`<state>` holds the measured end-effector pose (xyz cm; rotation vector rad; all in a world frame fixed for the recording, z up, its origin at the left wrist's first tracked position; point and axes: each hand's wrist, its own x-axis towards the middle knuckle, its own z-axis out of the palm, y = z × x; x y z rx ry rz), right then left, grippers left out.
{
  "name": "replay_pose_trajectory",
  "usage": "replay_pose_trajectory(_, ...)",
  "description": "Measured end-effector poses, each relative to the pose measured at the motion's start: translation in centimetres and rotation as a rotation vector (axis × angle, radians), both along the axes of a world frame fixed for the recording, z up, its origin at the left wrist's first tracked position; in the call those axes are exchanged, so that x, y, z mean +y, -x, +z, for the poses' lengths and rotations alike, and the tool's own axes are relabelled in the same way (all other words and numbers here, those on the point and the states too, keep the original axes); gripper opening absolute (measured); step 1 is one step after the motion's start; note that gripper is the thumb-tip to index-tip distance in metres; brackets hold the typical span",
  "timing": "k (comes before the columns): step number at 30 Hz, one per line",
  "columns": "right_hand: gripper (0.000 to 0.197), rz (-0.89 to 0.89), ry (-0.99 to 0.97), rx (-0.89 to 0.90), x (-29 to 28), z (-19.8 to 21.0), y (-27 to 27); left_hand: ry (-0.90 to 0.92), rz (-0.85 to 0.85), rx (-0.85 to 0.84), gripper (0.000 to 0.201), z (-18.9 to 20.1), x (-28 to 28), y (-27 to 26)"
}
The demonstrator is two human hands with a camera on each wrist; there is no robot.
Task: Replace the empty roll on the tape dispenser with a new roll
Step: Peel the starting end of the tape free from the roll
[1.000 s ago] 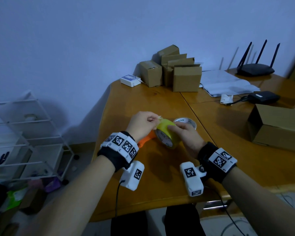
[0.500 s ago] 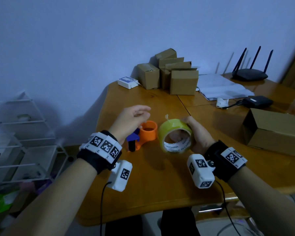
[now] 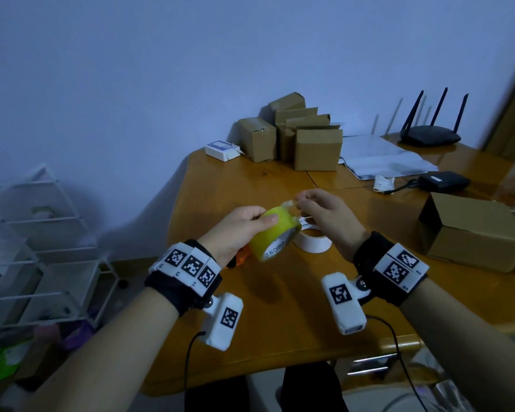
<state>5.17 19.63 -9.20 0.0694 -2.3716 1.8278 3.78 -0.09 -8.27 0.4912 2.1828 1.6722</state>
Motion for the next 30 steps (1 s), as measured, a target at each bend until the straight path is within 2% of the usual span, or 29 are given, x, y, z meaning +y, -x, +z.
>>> replay_pose_trajectory(5,0.028,0.115,-0.149,0.003,-0.4,0.9,-1.4,0.024,0.053,0.053,0.028,0.1,0.0,-0.1)
replay_pose_trajectory(8,0.035,0.108,-0.256,0.022,-0.6,0.8,-1.2,0.105,0.057,0.13,0.026,0.4,0.0,-0.2)
replay_pose_trajectory(15,0.024,0.254,-0.127,-0.082,-0.1,0.8,-0.7,0.26,-0.049,0.268,0.028,0.8,-1.0,-0.7)
replay_pose_trajectory(19,0.026,0.261,-0.145,-0.1,-0.4,0.3,-0.7,0.281,-0.047,0.267,0.027,0.6,-1.2,-0.7)
replay_pose_trajectory(25,0.014,0.314,-0.089,-0.138,-0.4,-0.1,-0.8,0.258,-0.072,0.264,0.03,0.1,-1.5,-0.8)
replay_pose_trajectory(30,0.027,0.296,-0.024,-0.159,-0.3,-0.7,-0.8,0.191,-0.071,0.246,0.03,-0.7,-1.7,-0.8)
